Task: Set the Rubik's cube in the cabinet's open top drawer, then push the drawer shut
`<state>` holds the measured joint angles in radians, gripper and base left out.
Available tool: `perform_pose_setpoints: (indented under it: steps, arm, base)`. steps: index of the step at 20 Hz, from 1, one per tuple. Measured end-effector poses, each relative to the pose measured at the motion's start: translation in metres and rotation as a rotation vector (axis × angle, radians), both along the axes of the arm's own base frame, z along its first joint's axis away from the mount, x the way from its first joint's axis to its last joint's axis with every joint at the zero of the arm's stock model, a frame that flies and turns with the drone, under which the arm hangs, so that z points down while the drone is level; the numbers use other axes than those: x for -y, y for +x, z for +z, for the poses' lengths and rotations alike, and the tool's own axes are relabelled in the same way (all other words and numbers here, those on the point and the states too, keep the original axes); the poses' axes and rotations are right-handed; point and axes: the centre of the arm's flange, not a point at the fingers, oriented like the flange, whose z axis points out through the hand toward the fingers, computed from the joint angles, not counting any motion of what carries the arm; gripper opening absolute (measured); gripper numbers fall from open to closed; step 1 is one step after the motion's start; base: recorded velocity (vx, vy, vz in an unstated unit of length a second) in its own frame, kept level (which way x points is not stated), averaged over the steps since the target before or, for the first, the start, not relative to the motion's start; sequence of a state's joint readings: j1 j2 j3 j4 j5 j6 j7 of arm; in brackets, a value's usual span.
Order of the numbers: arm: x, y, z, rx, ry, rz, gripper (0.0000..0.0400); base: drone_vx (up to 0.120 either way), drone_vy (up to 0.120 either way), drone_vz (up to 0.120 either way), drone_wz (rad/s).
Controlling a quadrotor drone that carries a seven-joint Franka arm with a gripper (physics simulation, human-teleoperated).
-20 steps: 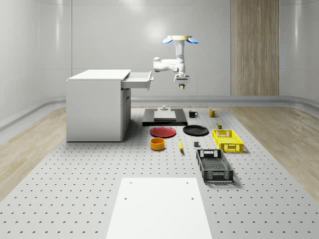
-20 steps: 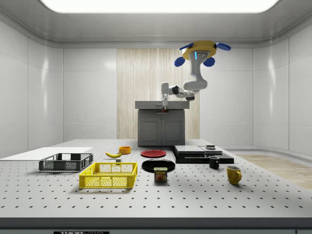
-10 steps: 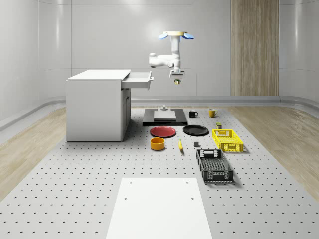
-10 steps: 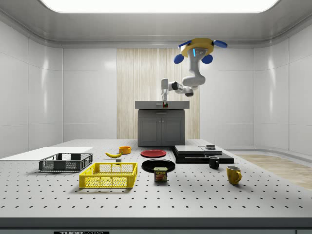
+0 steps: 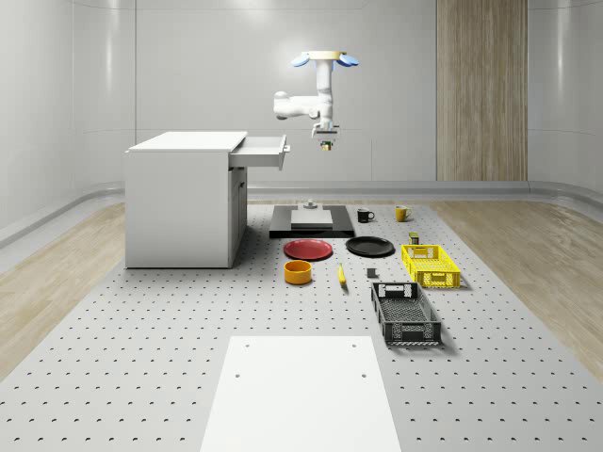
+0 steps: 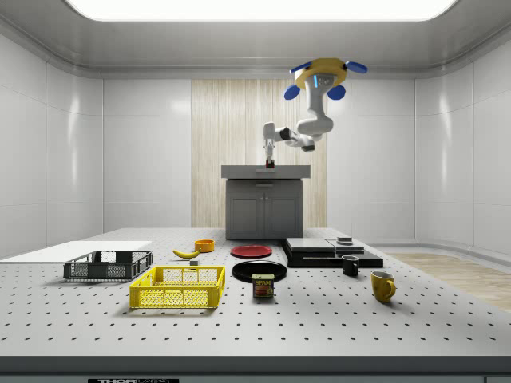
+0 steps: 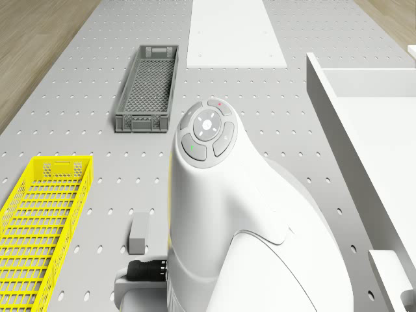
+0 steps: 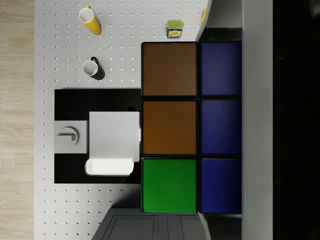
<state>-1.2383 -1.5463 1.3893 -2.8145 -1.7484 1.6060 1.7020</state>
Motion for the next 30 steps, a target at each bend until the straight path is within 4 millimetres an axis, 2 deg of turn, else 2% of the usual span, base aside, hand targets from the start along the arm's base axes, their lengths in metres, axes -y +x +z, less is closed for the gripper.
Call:
perform_pose_setpoints:
  steps: [14,21,24,30]
  arm:
    - [0.0,0.0,0.0,0.0,0.0,0.0,0.0325]
    - [0.0,0.0,0.0,0.0,0.0,0.0,0.0325]
    - [0.0,0.0,0.0,0.0,0.0,0.0,0.0325]
    - [0.0,0.0,0.0,0.0,0.0,0.0,0.0325]
  base:
    - [0.0,-0.12,0.12,0.0]
    - [0.0,-0.12,0.011,0.0]
    - [0.0,-0.12,0.12,0.0]
    - [0.0,-0.12,0.0,0.0]
